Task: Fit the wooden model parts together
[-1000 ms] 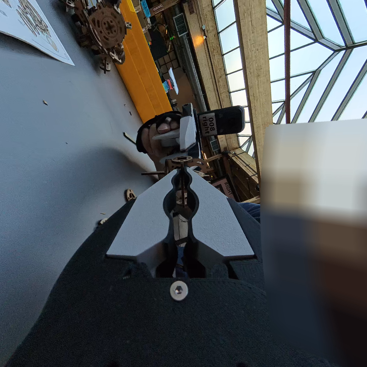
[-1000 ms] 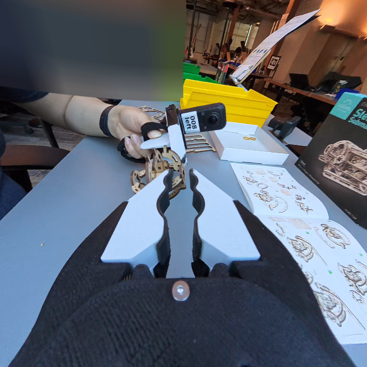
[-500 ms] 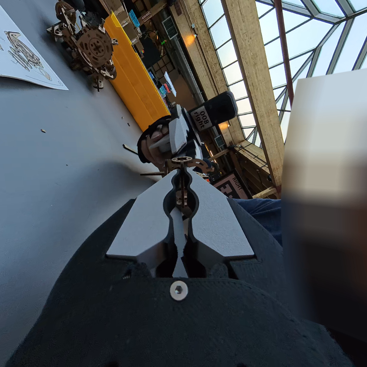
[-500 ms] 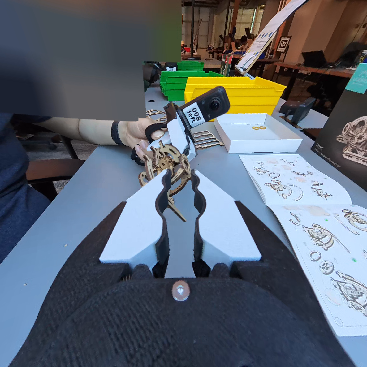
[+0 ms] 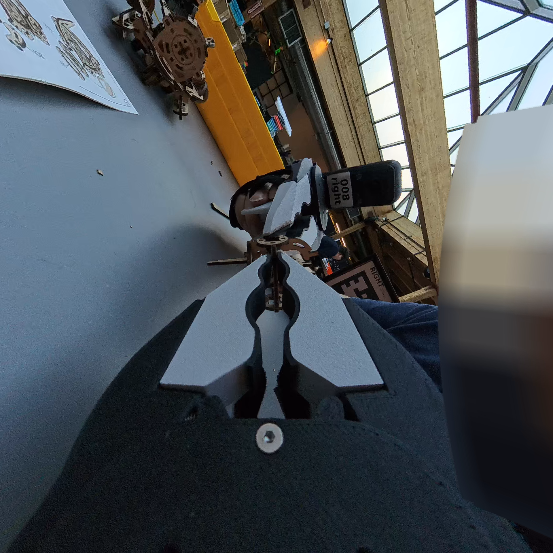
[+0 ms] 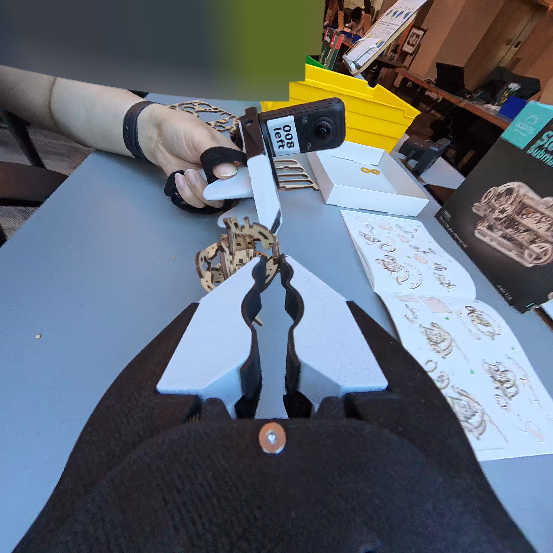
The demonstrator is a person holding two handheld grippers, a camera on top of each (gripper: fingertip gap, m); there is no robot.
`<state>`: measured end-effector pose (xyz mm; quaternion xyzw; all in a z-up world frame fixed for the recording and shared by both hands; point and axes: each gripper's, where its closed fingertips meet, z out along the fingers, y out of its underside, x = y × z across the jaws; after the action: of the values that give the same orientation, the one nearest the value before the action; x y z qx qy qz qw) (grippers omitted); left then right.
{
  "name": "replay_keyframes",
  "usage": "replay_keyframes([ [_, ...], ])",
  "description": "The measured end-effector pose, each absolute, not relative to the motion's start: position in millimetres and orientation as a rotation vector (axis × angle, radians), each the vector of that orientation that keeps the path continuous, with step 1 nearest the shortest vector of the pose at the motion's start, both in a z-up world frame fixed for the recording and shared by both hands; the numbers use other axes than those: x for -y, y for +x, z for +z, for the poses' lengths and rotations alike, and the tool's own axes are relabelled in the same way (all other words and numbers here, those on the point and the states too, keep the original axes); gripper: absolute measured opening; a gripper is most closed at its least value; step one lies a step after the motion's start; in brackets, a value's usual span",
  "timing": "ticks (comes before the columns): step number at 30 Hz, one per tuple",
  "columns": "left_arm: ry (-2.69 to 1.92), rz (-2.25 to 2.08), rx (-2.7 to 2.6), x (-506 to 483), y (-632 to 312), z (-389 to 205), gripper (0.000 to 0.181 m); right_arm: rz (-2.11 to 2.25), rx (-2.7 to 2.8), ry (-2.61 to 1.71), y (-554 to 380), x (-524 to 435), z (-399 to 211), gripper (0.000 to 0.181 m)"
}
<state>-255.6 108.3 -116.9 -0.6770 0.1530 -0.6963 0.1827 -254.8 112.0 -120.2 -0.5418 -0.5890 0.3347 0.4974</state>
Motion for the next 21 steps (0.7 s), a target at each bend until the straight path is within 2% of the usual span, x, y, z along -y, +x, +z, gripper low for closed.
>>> replay_keyframes([
  [4, -1.876, -1.795, -0.512, -117, -265, -108, 0.027, 1.010, 1.363, -1.333, -253, -108, -115, 0.006],
  [8, -1.732, -1.445, -0.767, -120, -273, -93, 0.039, 1.236, 1.279, -1.343, -251, -105, -105, 0.006],
  [13, -1.593, -1.169, -1.015, -101, -264, -91, 0.032, 1.355, 1.314, -1.329, -255, -92, -104, 0.006],
  [19, -1.579, -1.228, -1.140, -80, -256, -96, 0.019, 1.426, 1.381, -1.308, -261, -79, -110, 0.007],
  [21, -1.531, -1.285, -1.131, -77, -258, -88, 0.025, 1.442, 1.366, -1.303, -261, -80, -109, 0.007],
])
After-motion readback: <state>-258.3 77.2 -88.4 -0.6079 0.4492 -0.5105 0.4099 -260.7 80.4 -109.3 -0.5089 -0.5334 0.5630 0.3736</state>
